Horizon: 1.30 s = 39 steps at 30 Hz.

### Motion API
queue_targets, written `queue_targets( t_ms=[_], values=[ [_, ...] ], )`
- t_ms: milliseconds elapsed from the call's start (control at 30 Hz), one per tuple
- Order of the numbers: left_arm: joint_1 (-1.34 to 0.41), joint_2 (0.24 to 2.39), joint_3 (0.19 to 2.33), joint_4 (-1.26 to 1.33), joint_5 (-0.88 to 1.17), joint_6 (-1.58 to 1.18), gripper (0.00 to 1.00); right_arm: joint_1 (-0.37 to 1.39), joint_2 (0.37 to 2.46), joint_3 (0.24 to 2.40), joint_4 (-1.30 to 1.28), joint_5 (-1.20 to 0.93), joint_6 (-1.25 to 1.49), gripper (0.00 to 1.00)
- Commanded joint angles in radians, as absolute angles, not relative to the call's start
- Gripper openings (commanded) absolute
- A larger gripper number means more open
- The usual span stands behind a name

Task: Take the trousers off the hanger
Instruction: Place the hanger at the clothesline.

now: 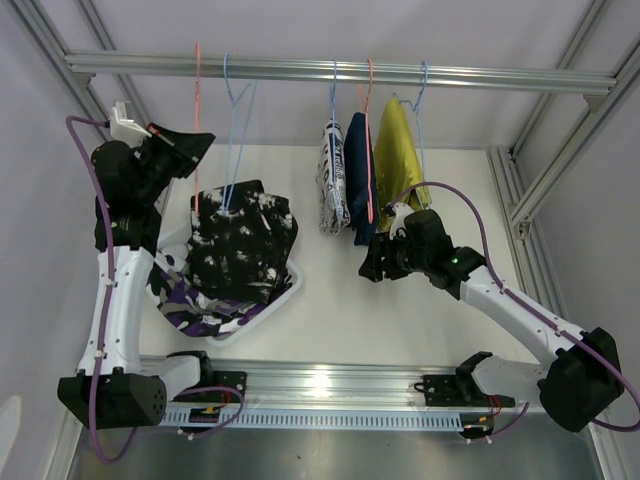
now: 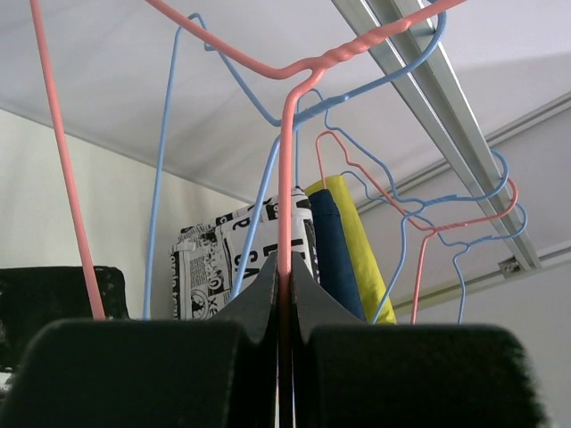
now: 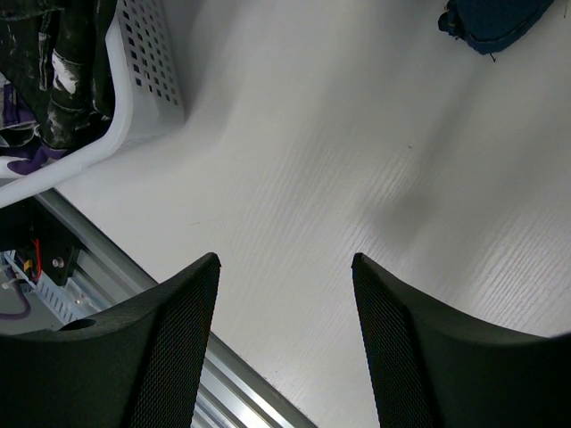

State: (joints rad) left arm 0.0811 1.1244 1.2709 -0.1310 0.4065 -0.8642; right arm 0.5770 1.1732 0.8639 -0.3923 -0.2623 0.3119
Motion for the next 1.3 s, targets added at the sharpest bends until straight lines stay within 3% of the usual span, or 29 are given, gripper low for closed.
queue_targets(
  t_ms=[0, 667, 900, 1033, 1267],
  values=[
    [0.097, 1.135, 1.275, -0.049, 0.449, -0.885, 0.0, 0.571, 1.183, 0.885, -0.4, -0.262, 0.295, 0.66],
    [0.095, 1.13, 1.221, -0.141, 0.362, -0.827, 0.01, 0.572, 1.167, 0.864, -0.38, -0.298, 0.304, 0.66],
    [0.091, 1.173, 1.301, -0.189, 0.393, -0.804, 0.04, 0.572, 1.166, 0.864, -0.376, -0.302, 0.301, 0.66],
    [0.081, 1.149, 1.273, -0.196, 0.378, -0.799, 0.26, 0.571, 1.18, 0.868, -0.371, -0.305, 0.298, 0.66],
    [0.071, 1.144, 1.262, -0.225, 0.359, -0.788, 0.36, 0.571, 1.174, 0.862, -0.373, -0.313, 0.298, 0.66]
  ],
)
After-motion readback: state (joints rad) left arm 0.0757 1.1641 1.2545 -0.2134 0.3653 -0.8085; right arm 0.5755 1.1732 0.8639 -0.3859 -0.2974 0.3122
